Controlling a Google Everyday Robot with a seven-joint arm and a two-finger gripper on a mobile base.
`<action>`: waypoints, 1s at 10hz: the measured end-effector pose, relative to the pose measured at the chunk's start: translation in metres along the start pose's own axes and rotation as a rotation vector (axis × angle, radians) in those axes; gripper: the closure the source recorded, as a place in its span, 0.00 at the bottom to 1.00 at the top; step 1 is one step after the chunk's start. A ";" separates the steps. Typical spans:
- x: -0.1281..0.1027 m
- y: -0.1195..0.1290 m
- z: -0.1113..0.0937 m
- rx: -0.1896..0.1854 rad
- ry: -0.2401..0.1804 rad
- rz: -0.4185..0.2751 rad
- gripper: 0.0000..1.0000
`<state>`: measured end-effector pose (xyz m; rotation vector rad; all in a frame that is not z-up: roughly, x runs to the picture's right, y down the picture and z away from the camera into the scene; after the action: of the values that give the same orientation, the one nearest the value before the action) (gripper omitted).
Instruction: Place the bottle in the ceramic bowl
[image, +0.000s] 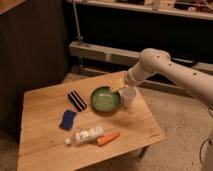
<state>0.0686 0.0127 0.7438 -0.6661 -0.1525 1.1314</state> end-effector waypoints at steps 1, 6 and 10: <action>0.009 0.025 0.000 0.001 -0.001 -0.084 0.20; 0.050 0.111 0.012 0.011 0.027 -0.388 0.20; 0.049 0.111 0.012 0.011 0.026 -0.393 0.20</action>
<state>-0.0027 0.0894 0.6802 -0.6089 -0.2432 0.7448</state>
